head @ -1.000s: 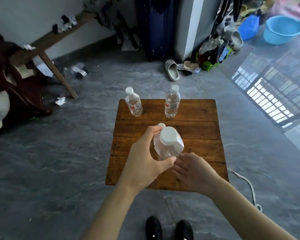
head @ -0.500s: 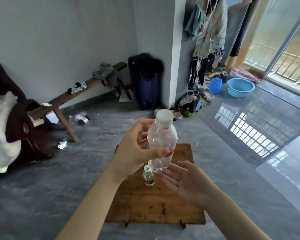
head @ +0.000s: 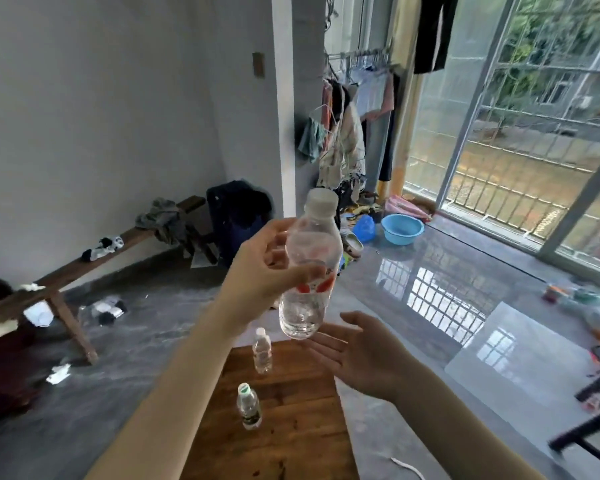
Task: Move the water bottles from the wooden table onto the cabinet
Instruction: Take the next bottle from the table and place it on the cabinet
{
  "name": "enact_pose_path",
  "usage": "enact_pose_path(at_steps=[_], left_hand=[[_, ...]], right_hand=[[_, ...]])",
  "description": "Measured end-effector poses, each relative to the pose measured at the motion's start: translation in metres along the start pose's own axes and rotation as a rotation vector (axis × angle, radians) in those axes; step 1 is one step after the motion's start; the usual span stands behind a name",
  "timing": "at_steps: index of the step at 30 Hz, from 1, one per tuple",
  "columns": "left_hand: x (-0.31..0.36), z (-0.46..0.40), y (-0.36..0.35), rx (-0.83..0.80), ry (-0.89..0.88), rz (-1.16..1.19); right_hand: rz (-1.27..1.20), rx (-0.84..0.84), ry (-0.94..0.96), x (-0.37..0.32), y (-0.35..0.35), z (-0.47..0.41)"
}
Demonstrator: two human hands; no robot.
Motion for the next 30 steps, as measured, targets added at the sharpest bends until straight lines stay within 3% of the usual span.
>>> enact_pose_path(at_steps=[10, 16, 22, 30], left_hand=[[0.045, -0.024, -0.015, -0.132, -0.093, 0.074], [0.048, -0.027, -0.046, -0.331, -0.112, 0.131], [0.061, -0.004, -0.112, -0.477, -0.157, 0.251], [0.108, 0.059, -0.231, -0.772, -0.236, 0.244]], right_hand=[[-0.089, 0.033, 0.211, -0.007, -0.011, 0.063], [-0.195, 0.135, 0.344, 0.017, -0.001, 0.094], [-0.294, 0.284, 0.501, 0.044, 0.023, 0.147], [-0.435, 0.434, 0.722, 0.102, 0.064, 0.263]])
Point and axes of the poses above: each hand's wrist, its own z-axis away from the middle knuckle, its own y-axis out of the back of the hand, x = y × z, the point moved 2 cm from there along -z, towards the middle knuckle, and after that the axes turned 4 degrees about -x, right-handed, at the moved point
